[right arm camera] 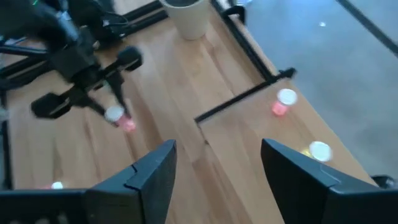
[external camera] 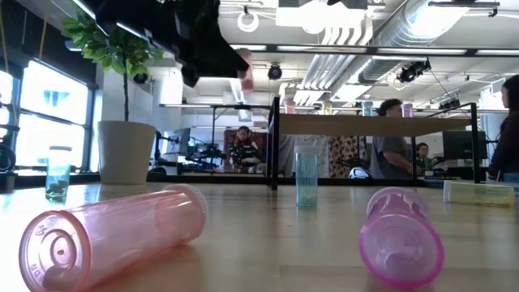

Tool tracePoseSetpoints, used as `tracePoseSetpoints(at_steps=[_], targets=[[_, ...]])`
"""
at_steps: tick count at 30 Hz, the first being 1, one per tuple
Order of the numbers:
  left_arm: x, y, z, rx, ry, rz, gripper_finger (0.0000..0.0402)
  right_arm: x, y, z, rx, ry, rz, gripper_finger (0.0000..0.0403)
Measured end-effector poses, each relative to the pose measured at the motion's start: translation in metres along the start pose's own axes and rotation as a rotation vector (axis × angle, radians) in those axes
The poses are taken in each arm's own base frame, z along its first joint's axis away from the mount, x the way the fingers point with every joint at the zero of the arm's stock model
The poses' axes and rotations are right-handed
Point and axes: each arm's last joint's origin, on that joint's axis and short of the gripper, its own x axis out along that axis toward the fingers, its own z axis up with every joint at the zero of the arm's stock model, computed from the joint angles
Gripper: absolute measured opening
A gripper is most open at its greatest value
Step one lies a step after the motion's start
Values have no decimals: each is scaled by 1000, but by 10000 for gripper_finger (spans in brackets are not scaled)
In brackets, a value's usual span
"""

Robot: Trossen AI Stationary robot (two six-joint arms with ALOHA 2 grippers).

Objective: Pick and place medicine bottles onto shelf by color
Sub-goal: Put the top pink pill bottle on the shelf aligned with the other pink pill bottle

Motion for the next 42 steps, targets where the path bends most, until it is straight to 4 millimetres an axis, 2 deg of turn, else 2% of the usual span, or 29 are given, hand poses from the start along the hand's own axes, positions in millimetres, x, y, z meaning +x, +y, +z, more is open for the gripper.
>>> tracePoseSetpoints(at_steps=[9,16,22,33,42], targets=[[-22,12,37,134,110,15,92,31,17,8,-53,42,64,226],[-28,16,50,188,152,-18,92,62,32,13,-187,86,102,226],[-31,17,65,180,120,-13,92,81,47,20,-295,45,165,226],[-33,17,70,139,104,-8,92,99,67,34,-446,-94,231,226],[-33,18,71,84,90,34,92,126,75,35,-454,-61,347,226]])
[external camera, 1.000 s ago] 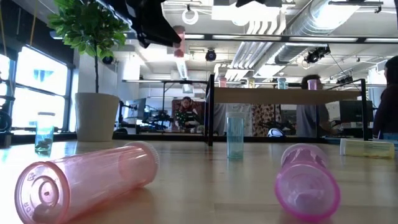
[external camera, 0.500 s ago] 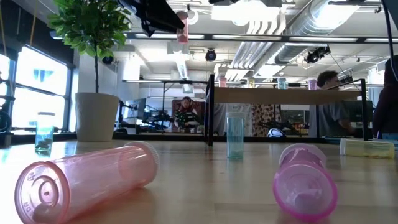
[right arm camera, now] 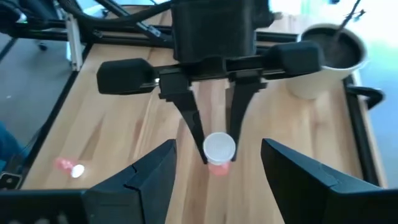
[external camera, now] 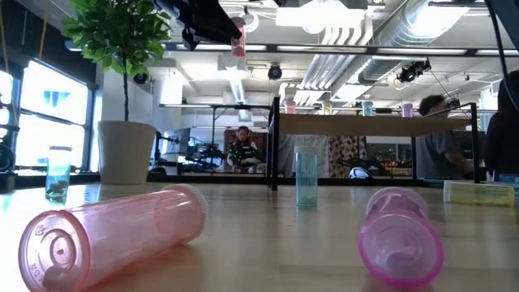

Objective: Pick and place medicine bottles onto shelf by color
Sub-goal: Put the top pink pill bottle on the shelf aligned with the other pink pill bottle

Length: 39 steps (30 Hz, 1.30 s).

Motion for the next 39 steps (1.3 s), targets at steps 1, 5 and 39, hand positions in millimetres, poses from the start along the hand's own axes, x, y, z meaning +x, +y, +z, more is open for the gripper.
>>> tracePoseSetpoints(at_steps=[1,5,39], targets=[[0,0,0,0,0,0,92,3,-1,0,3,5,11,226],[0,0,0,-3,-2,-1,92,16,-4,-2,11,25,28,226],[0,-2,3,-4,-32,-24,92,54,-7,-11,33,120,25,226]])
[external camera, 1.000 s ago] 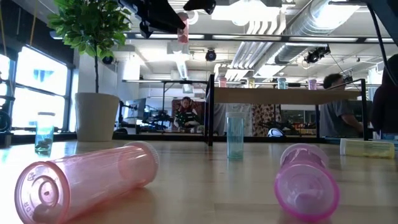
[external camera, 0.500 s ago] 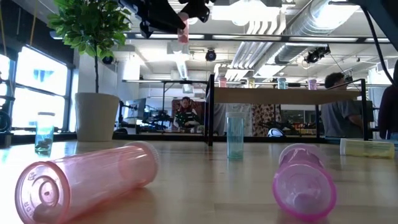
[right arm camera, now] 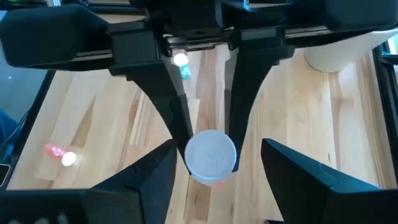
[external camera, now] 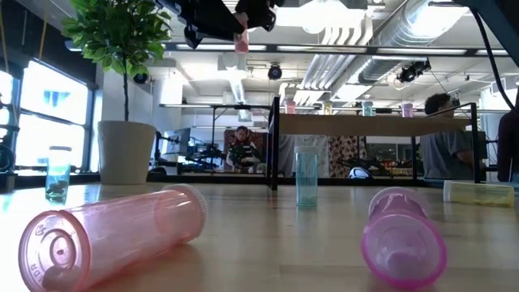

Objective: Pick and place medicine bottles onto shelf by color
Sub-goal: Put the top pink pill bottle on the shelf aligned with the other pink pill bottle

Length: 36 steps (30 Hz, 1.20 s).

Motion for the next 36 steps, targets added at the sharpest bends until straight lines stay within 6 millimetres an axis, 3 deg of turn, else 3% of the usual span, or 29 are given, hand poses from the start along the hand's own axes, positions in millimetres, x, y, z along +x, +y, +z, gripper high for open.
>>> tracePoseSetpoints(at_steps=[24,36], targets=[[0,0,2,-4,-22,1,92,0,1,-2,24,18,7,107],[0,0,2,-4,-22,1,92,0,1,-2,23,18,7,102]])
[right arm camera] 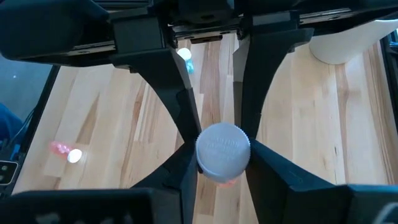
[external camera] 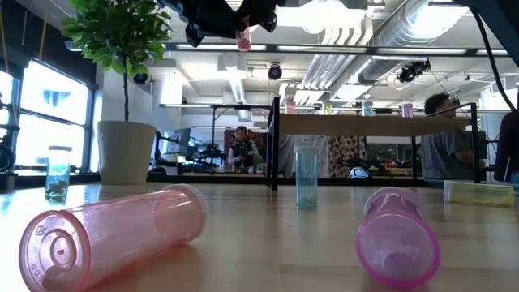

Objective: Pick and place medicine bottles onto shelf by color
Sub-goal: Put the top pink pill bottle on the shelf aligned with the other pink pill bottle

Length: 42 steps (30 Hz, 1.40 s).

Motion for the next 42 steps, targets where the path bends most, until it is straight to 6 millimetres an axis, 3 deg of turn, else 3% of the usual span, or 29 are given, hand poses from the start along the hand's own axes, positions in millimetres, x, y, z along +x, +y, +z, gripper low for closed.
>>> tracePoseSetpoints(at_steps=[5,13,20,26,33,39,42], targets=[[0,0,0,0,0,0,113,0,0,0,-1,1,-8,102],[0,1,0,-17,-3,31,188,-2,0,0,-1,3,-30,102],[0,1,0,-15,0,38,212,-27,1,-2,0,-5,-95,102],[0,3,0,-8,2,44,210,-68,2,-8,6,-29,-194,102],[1,12,0,-13,1,73,209,-137,1,-21,35,-131,-355,104],[1,20,1,-28,1,100,209,-193,2,-41,78,-203,-467,104],[1,23,1,-35,1,110,209,-209,0,-54,127,-195,-499,105]])
